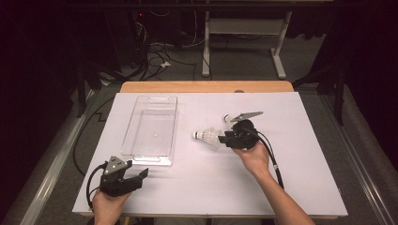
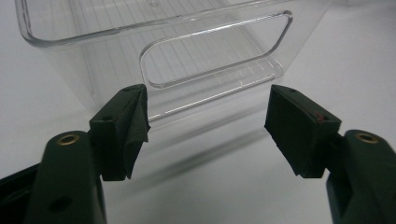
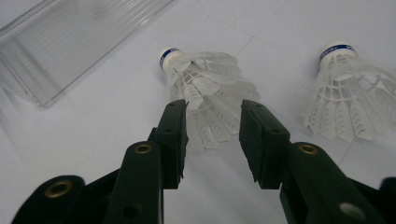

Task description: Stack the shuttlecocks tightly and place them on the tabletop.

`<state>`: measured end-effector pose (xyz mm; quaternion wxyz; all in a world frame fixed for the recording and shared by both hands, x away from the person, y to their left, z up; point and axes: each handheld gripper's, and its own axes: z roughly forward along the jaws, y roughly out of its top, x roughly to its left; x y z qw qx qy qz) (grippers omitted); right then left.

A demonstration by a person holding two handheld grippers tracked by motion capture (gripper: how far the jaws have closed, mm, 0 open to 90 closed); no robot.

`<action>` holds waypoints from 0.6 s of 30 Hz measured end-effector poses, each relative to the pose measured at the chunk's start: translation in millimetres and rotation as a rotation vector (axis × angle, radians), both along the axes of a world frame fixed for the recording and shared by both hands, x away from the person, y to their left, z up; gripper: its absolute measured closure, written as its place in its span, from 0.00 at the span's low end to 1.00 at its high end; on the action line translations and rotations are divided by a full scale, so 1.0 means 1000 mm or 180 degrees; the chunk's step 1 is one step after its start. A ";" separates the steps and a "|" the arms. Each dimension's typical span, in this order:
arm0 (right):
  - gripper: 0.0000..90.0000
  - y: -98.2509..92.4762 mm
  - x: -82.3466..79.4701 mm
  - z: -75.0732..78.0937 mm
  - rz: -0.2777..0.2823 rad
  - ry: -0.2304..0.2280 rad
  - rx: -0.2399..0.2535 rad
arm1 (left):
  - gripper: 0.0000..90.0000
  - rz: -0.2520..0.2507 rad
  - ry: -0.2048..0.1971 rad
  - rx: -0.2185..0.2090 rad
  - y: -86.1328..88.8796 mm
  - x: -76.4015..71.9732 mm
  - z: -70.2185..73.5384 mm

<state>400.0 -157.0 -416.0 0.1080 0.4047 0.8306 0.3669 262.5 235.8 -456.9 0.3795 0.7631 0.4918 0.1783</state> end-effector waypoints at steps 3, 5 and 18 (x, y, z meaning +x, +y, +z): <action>0.69 -0.005 -0.001 0.000 -0.0030 -0.0002 0.0003 | 0.35 -0.0003 -0.0006 0.0006 0.000 0.000 0.000; 0.69 -0.008 -0.001 0.000 -0.0053 -0.0004 -0.0001 | 0.35 -0.0002 -0.0009 0.0010 0.000 0.000 0.000; 0.68 -0.022 -0.003 0.004 -0.0161 -0.0059 -0.0004 | 0.34 0.0030 -0.0018 0.0008 0.002 0.000 0.001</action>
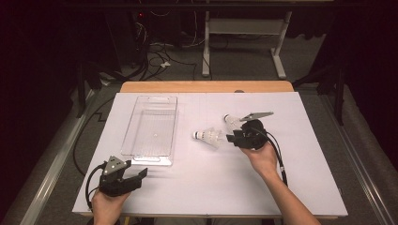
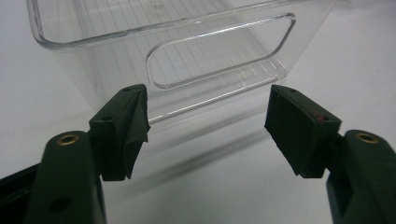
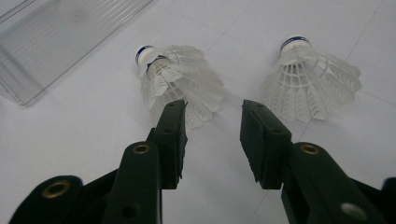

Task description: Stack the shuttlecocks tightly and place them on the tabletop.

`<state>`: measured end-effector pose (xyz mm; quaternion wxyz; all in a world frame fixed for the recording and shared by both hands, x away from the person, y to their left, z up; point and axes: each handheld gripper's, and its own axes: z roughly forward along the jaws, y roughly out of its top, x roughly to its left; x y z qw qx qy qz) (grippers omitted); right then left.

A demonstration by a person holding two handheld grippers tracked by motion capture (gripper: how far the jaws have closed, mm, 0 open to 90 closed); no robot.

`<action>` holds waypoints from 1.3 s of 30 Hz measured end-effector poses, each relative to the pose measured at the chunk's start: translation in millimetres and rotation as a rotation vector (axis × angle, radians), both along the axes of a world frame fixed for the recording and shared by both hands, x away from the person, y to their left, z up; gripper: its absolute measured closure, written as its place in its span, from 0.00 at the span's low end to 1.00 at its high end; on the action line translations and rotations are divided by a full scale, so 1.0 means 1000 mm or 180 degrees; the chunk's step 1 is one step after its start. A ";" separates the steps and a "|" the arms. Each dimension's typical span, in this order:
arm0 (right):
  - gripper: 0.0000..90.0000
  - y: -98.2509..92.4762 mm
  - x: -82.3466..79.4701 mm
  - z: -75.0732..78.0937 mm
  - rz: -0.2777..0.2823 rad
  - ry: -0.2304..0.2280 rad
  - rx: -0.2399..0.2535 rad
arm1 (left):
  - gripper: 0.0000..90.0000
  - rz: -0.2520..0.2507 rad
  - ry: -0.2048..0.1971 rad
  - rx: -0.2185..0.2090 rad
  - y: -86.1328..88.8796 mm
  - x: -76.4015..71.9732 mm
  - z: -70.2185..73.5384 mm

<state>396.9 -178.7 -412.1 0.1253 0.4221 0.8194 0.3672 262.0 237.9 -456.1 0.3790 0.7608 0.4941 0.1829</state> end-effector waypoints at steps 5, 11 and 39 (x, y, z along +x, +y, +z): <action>0.66 -0.004 0.001 0.000 -0.0043 -0.0011 -0.0002 | 0.34 0.0014 -0.0006 -0.0009 0.001 0.000 0.000; 0.62 -0.007 0.002 -0.001 -0.0115 -0.0018 -0.0001 | 0.34 0.0010 -0.0011 -0.0019 0.002 0.000 0.000; 0.55 -0.012 0.019 -0.010 -0.0408 -0.0151 0.0002 | 0.34 0.0069 -0.0042 -0.0096 0.009 -0.003 0.001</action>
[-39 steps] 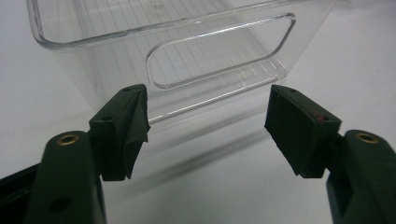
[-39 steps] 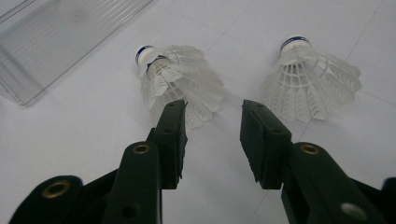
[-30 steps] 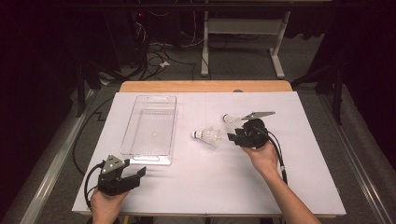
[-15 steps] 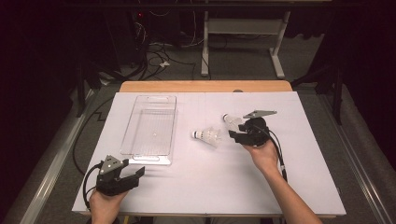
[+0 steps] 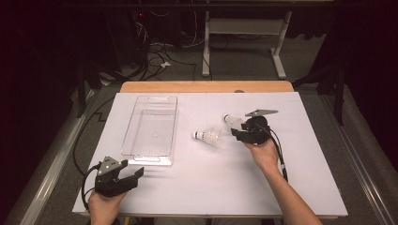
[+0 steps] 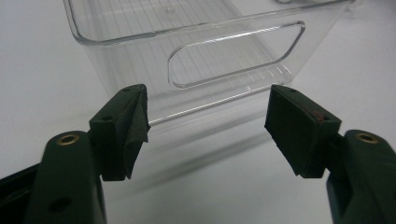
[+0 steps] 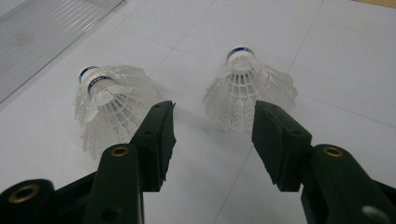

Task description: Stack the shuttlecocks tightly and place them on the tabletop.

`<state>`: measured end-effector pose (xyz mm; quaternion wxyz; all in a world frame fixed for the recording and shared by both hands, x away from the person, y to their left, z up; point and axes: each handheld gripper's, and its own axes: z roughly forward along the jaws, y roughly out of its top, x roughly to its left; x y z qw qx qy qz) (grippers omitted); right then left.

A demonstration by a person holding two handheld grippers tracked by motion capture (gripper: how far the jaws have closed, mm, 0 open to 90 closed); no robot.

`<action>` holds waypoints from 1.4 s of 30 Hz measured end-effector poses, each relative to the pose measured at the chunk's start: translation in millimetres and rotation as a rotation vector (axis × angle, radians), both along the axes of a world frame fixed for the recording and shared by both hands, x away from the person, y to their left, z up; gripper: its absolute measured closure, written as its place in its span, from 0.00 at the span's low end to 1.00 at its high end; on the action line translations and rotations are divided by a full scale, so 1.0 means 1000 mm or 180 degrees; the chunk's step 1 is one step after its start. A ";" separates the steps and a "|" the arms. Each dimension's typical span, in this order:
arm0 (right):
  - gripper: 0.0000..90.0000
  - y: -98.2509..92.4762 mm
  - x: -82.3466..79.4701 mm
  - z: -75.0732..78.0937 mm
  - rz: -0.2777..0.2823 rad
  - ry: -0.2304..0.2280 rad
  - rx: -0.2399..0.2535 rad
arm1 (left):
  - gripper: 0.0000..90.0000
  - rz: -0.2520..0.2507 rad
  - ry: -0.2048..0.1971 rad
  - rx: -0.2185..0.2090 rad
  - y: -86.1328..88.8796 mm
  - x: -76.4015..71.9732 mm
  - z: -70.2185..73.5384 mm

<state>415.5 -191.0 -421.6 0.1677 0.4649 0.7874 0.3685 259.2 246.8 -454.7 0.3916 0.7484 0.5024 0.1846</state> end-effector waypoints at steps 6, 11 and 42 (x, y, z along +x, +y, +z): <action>0.56 0.001 0.005 -0.003 -0.0023 0.0016 -0.0014 | 0.34 -0.0009 0.0008 -0.0005 0.000 0.000 0.000; 0.58 0.004 0.013 -0.002 -0.0052 0.0101 -0.0028 | 0.34 -0.0010 0.0008 -0.0011 0.000 0.000 0.000; 0.68 0.026 0.042 -0.005 -0.0188 0.0330 -0.0157 | 0.34 -0.0037 0.0011 -0.0010 0.000 0.000 0.000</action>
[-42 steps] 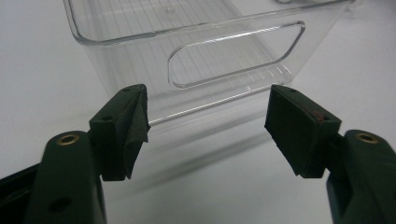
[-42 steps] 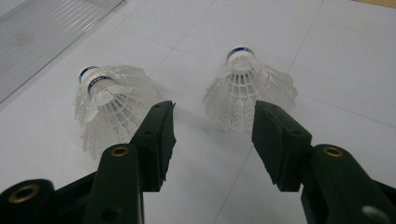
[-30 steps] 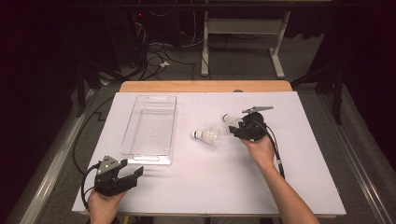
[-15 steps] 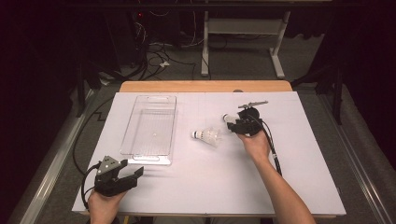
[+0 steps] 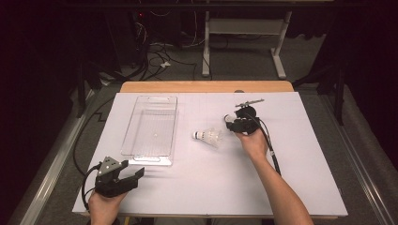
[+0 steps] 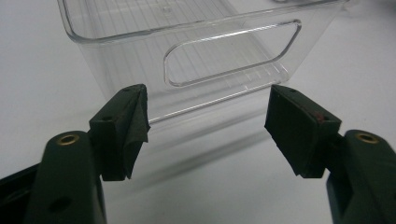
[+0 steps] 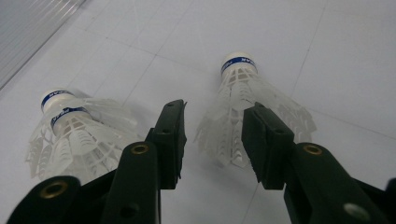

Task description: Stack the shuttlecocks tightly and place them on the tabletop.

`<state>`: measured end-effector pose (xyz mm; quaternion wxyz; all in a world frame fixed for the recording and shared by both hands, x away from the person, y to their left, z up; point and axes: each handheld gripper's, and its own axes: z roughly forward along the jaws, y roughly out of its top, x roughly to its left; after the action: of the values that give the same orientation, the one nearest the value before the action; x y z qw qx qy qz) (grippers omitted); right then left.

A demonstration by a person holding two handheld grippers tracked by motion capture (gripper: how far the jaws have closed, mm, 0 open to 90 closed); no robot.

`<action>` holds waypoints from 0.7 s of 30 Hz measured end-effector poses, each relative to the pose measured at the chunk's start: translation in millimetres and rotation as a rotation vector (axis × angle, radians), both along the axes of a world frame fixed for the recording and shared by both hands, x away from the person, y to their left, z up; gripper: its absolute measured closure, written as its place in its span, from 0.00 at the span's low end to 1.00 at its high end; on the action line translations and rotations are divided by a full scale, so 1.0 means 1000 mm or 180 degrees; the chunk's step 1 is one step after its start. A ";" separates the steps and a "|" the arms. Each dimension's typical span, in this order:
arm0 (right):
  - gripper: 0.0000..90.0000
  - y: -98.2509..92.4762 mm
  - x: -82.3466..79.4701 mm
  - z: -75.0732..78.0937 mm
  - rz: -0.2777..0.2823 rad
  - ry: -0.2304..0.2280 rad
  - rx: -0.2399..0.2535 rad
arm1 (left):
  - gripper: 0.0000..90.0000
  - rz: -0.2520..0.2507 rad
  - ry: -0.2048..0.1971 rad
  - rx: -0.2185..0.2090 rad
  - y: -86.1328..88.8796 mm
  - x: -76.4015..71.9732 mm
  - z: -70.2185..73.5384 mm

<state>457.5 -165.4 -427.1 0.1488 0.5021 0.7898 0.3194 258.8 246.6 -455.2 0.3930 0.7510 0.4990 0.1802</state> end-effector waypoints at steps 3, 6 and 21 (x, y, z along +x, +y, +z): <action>0.71 0.002 0.002 -0.003 -0.0010 0.0019 -0.0033 | 0.34 -0.0002 0.0000 0.0003 0.000 0.000 0.000; 0.73 0.002 0.003 -0.005 -0.0022 0.0046 -0.0033 | 0.34 0.0001 -0.0009 0.0003 0.000 -0.001 0.000; 0.92 0.001 0.006 -0.008 -0.0015 0.0074 -0.0082 | 0.34 -0.0018 0.0004 0.0017 -0.001 0.000 0.000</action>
<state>463.3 -164.4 -435.2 0.1469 0.5056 0.7943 0.3030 259.3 245.3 -455.4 0.3912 0.7536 0.4966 0.1799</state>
